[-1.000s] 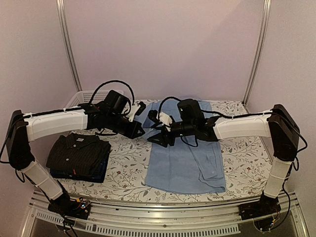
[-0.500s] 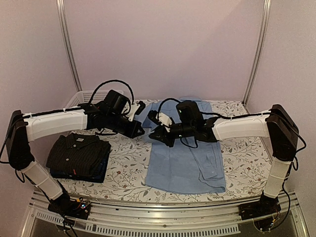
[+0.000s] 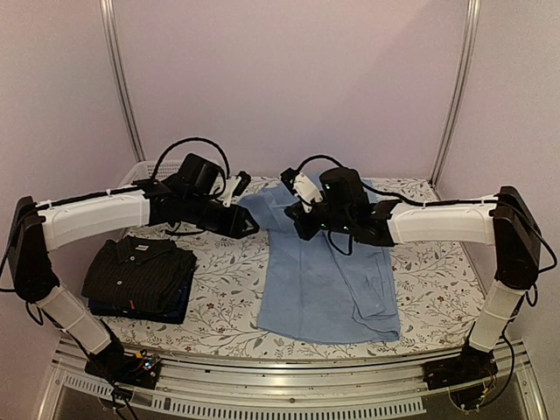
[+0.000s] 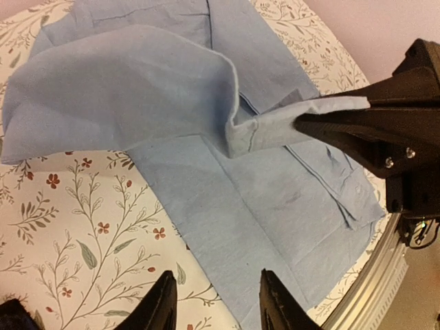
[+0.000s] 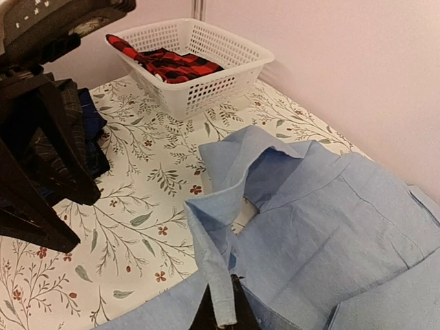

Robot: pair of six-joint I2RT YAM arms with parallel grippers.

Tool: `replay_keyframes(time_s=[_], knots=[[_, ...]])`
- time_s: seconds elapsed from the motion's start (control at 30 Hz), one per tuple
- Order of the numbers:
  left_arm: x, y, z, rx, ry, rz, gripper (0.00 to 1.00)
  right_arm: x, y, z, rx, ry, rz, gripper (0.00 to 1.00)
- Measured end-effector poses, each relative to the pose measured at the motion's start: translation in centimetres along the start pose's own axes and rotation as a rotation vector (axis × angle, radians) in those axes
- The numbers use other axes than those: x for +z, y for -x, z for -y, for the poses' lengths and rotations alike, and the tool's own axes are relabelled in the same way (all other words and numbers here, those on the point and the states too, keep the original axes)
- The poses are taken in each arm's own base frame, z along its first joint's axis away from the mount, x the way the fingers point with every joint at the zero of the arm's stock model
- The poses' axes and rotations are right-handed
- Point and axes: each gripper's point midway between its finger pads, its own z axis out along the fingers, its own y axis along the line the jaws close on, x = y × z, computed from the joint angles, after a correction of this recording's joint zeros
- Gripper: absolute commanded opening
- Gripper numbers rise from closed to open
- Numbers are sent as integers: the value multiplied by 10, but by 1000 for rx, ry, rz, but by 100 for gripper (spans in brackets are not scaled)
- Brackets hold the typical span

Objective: Fold and stack the long sleeve shirts
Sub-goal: Pass from the left arm to the right, then pick up the 1/3-folded shirt from the center of the board.

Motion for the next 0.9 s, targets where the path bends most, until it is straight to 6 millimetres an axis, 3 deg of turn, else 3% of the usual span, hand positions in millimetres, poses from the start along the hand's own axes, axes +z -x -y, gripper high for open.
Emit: replay_keyframes(time_s=[0.23,0.47,0.57,0.73,0.9], knots=[[-19,15,-8,-58,13,45,44,-12,3,56,110,-214,-68,0],[-24,8,-23,-137,20,35,44,-49,-27,152,286,-444,-167,0],[-20,0,-25,-161,8,12,45,-67,-40,183,351,-528,-198,0],[-1,-20,-28,-198,-10,-62,47,-86,-67,211,453,-613,-261,0],[30,-63,-40,-257,-13,-200,47,-90,-118,217,540,-652,-361,0]])
